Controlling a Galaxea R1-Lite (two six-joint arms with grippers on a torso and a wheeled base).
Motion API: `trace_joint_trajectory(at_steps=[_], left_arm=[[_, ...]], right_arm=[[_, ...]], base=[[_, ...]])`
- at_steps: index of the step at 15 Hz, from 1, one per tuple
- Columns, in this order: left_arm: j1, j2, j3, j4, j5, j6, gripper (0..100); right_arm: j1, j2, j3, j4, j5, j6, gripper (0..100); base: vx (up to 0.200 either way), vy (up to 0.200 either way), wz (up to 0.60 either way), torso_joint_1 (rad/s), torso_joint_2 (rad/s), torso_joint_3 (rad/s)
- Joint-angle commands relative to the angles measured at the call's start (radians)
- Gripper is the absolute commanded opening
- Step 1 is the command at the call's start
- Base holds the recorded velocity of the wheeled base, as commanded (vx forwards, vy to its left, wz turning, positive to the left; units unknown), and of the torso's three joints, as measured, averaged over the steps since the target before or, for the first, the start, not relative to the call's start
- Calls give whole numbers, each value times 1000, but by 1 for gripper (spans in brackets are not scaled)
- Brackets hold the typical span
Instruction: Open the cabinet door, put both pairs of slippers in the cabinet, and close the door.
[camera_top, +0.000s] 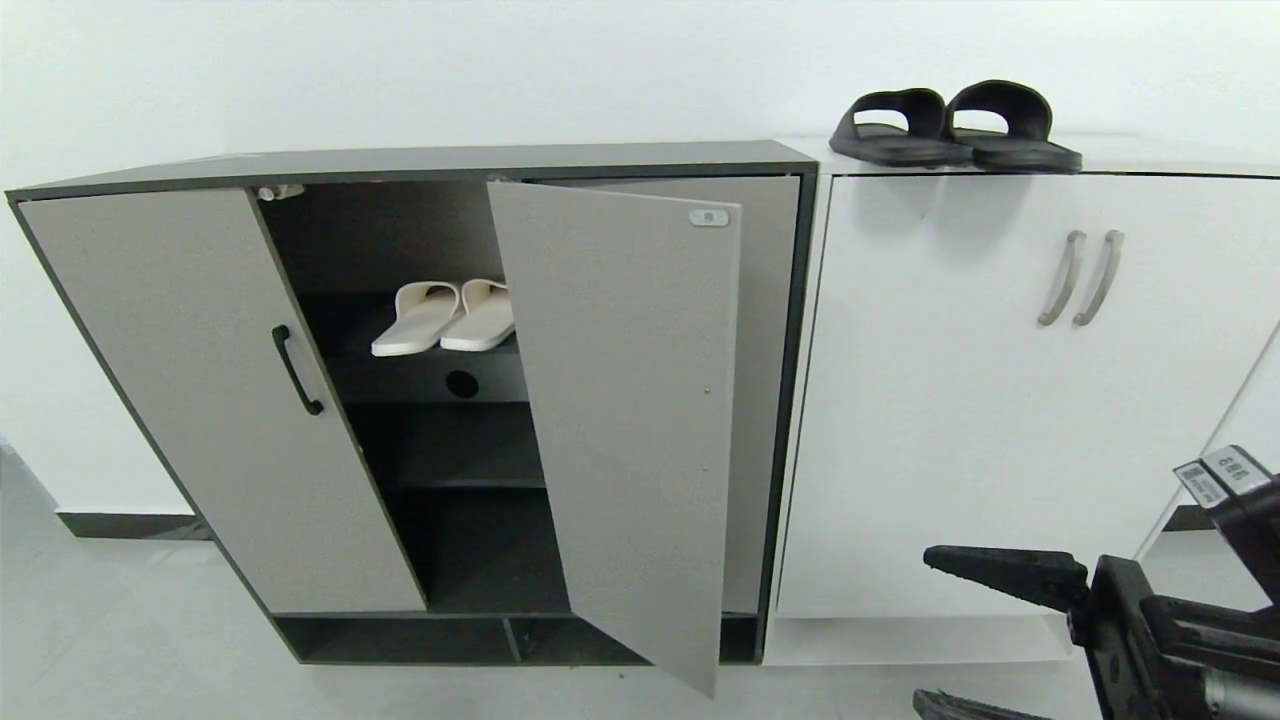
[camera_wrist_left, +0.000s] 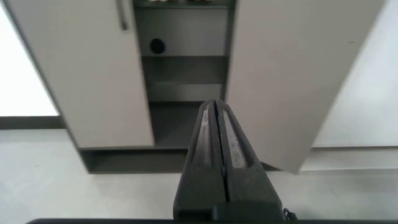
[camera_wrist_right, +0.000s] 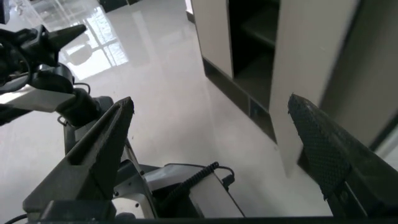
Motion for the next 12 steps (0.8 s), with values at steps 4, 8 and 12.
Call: trace_joint_trajectory(at_steps=[4,8,12], left_arm=[[0,2,0,-2,0,-1,0],[0,2,0,0,0,1,0],[0,2,0,0,0,-1,0]], right_arm=[[-1,2,1,0,0,0,100],[-1,4,0,0,-1,0,100],[-1,5,4,0,-3,0,100]], base=[[0,-200,0,5,4,2],[0,-200,0,1,0,0],[0,-200,0,4,4,2]])
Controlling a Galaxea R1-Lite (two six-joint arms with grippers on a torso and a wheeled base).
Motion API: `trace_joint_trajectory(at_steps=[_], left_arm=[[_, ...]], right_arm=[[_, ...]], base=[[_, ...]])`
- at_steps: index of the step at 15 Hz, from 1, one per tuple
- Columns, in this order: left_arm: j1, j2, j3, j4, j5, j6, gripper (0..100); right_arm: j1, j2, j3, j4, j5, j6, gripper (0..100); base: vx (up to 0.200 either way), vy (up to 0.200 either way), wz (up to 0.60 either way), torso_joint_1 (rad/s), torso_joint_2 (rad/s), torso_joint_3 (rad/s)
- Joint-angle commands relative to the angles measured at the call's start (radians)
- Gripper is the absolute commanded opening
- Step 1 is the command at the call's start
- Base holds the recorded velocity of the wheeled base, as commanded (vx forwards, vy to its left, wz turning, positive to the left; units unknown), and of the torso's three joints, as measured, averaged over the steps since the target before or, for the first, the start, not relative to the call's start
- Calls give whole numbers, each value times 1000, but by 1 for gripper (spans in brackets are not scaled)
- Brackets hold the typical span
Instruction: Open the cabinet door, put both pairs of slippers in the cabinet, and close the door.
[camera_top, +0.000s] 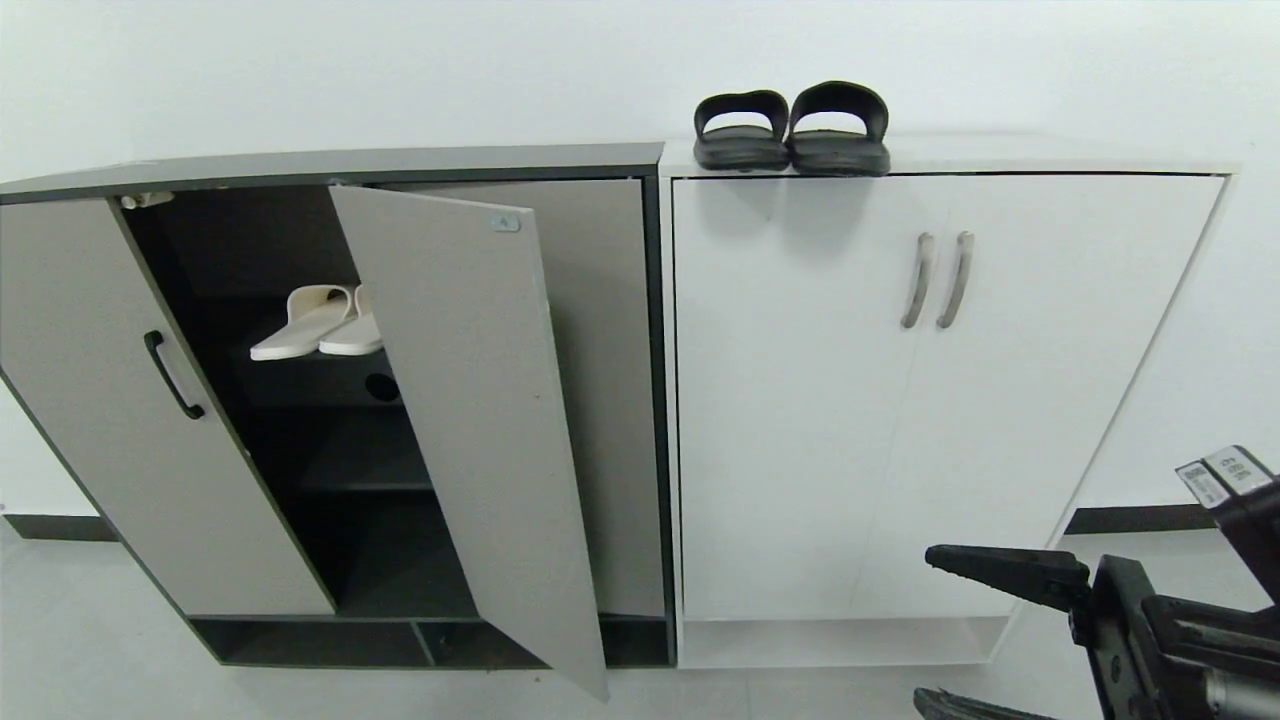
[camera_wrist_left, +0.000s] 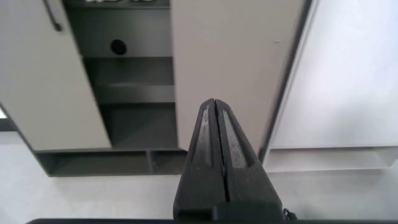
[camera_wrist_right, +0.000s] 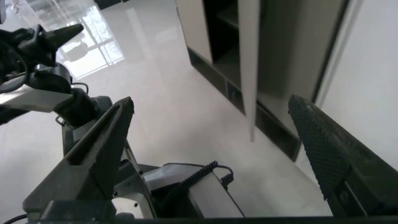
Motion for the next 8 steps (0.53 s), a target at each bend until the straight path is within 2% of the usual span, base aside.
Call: trace_joint_trajectory(at_steps=[1,4,8], left_arm=[[0,2,0,-1,0,-1,0],[0,2,0,-1,0,-4,0],[0,2,0,-1,0,-8,0]], right_arm=[[0,3,3,0,0,0,100],[0,3,3,0,0,0,100],[0,2,4,0,-1,-2,100]], base=[[0,-200,0,2,7,2],[0,0,0,0,0,0],[200,0,0,-1,1,2]])
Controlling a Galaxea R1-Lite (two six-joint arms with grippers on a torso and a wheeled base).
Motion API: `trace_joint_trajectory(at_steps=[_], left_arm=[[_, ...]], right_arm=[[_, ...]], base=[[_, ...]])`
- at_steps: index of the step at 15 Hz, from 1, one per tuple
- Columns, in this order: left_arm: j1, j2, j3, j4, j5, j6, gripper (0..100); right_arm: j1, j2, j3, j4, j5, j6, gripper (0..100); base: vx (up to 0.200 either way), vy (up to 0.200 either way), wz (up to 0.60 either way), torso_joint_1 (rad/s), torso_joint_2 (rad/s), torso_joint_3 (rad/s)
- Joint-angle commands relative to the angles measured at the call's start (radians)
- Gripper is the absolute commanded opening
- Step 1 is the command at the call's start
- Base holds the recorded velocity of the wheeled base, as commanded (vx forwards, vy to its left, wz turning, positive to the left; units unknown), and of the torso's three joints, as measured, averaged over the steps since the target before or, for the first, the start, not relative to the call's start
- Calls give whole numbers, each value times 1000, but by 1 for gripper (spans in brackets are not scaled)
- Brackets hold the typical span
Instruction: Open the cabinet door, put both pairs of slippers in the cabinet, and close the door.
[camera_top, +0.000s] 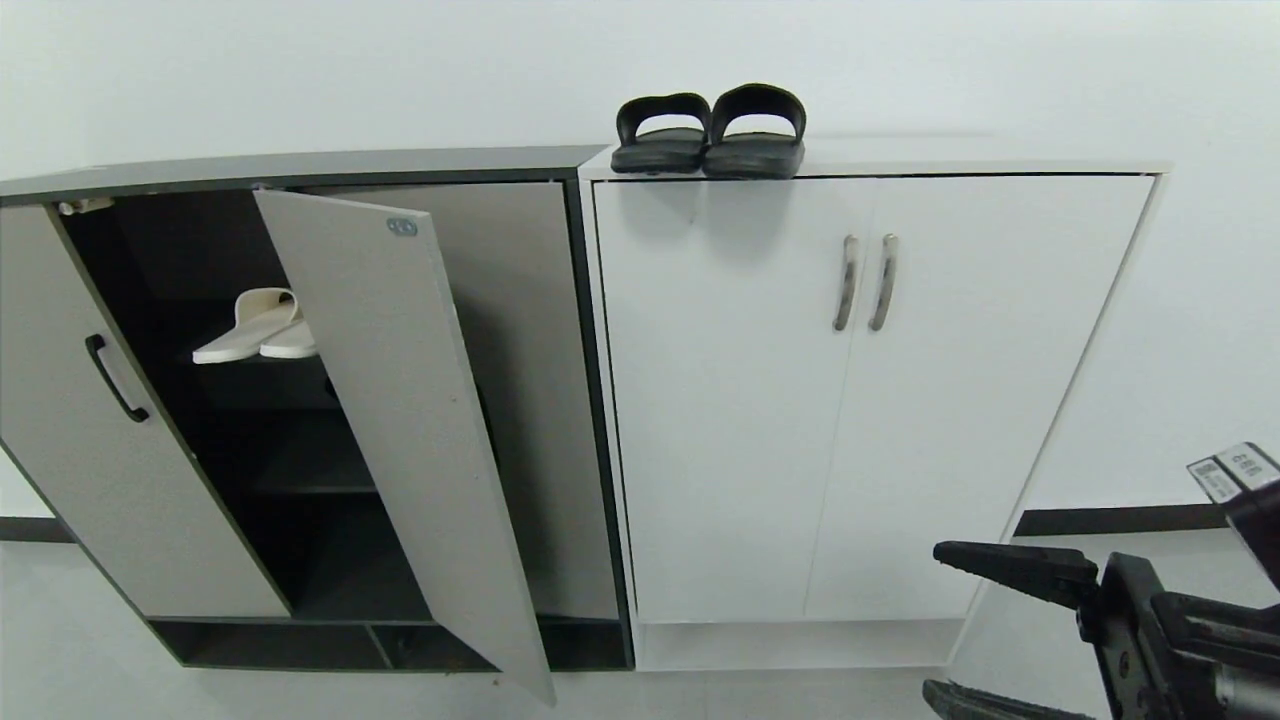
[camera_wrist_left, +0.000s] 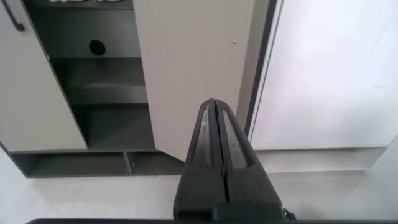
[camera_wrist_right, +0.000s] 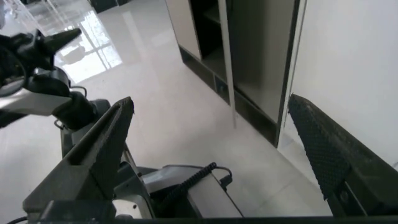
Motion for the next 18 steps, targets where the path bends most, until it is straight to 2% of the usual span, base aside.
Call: trace_joint_trajectory(at_steps=[1,2,7,11,18], left_arm=[[0,2,0,0,0,0,0],[0,2,0,-2,0,-2,0],[0,2,0,0,0,-2,0],[0,2,0,0,-1,3,0],[0,2,0,0,-3,1,0]], right_arm=[[-1,4,0,1,1,-1,100],[1,5,0,1,1,-1,100],[-3,4,0,1,-1,1,100],[-3,10,0,1,-1,1,100],[-3,21,0,3,-2,1,100]], base=[[200,0,0,-7,2,2],[200,0,0,2,2,2],[0,0,0,5,-13,-5],[0,0,0,74,-244,-249],[0,0,0,174,-497,-291]])
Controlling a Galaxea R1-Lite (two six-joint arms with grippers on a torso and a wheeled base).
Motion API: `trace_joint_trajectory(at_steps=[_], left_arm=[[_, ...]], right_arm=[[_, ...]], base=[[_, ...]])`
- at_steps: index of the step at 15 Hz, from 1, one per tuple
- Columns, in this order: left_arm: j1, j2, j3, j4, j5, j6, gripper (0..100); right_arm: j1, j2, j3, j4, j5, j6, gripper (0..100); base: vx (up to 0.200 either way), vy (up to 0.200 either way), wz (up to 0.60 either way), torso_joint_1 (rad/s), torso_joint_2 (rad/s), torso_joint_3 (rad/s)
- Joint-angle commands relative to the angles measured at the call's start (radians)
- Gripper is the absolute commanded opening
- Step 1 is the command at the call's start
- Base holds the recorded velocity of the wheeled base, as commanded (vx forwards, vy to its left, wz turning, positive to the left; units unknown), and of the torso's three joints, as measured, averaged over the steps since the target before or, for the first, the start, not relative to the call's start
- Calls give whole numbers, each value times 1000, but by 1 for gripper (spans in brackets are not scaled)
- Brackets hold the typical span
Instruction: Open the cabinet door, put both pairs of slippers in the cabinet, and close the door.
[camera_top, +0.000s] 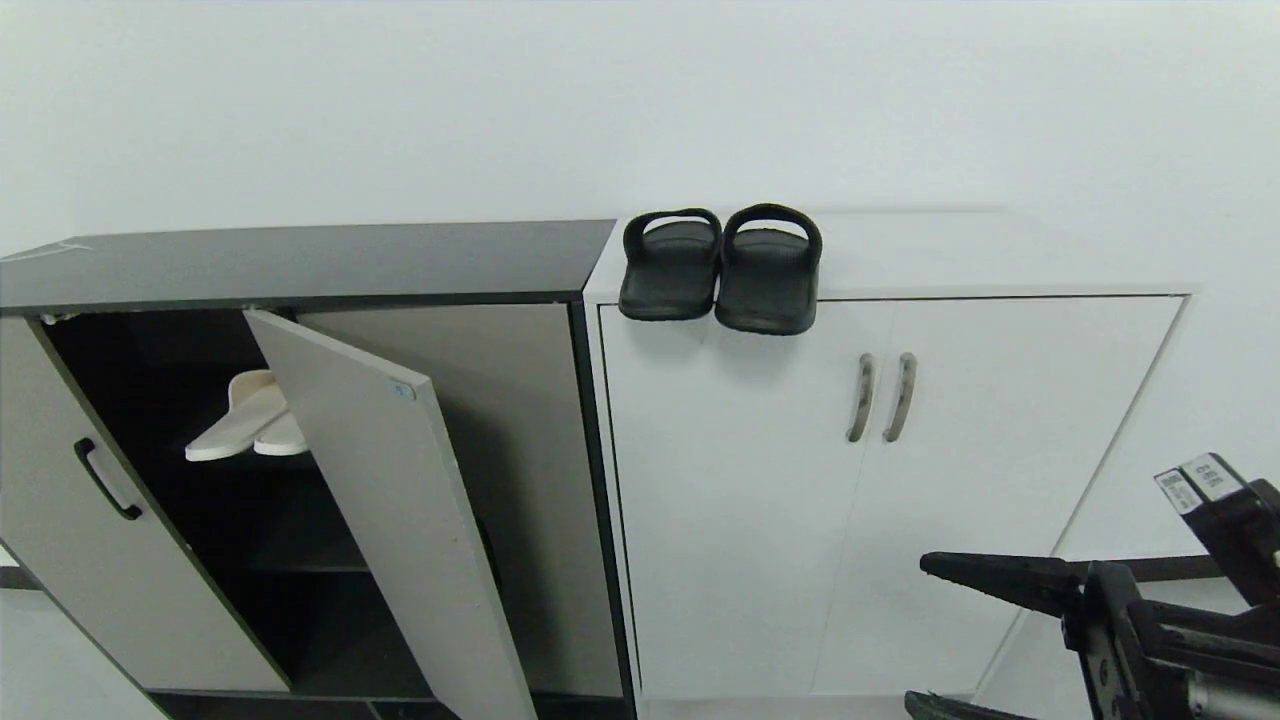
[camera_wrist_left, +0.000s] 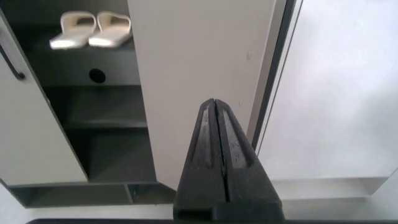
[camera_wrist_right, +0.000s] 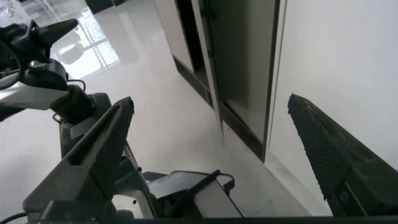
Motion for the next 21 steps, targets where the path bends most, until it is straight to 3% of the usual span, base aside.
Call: trace_joint_trajectory(at_steps=[1,21], left_arm=[[0,2,0,1,0,-1,0],[0,2,0,1,0,-5,0]], right_arm=[[0,5,0,0,0,0,100],[0,95,1,-1,-2,-27,100]], base=[[0,0,0,183,-481,-281],[0,0,0,237,-526,-292]])
